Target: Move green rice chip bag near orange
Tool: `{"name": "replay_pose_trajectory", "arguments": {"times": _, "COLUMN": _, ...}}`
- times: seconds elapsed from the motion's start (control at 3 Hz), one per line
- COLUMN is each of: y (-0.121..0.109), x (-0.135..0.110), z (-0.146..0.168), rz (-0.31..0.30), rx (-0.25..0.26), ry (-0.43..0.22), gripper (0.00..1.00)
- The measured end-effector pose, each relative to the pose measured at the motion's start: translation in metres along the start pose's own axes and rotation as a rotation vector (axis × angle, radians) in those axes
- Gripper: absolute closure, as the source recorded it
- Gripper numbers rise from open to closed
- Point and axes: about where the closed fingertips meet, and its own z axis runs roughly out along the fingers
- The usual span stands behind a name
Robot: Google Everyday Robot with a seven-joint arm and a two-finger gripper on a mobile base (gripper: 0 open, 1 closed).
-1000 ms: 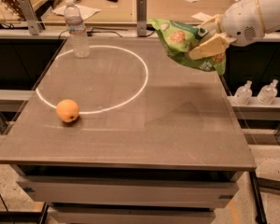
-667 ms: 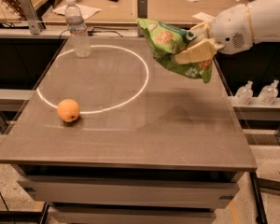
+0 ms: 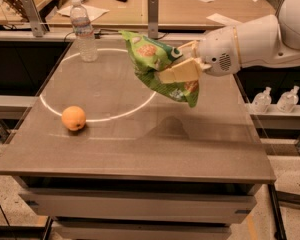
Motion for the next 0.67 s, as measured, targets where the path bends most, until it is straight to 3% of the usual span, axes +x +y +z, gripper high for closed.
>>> {"name": "replay_pose_trajectory", "arguments": {"times": 0.67, "y": 0.013, "x": -0.013, "z": 0.049, "rz": 0.046, "rx": -0.072, "ry": -0.067, "gripper": 1.00}}
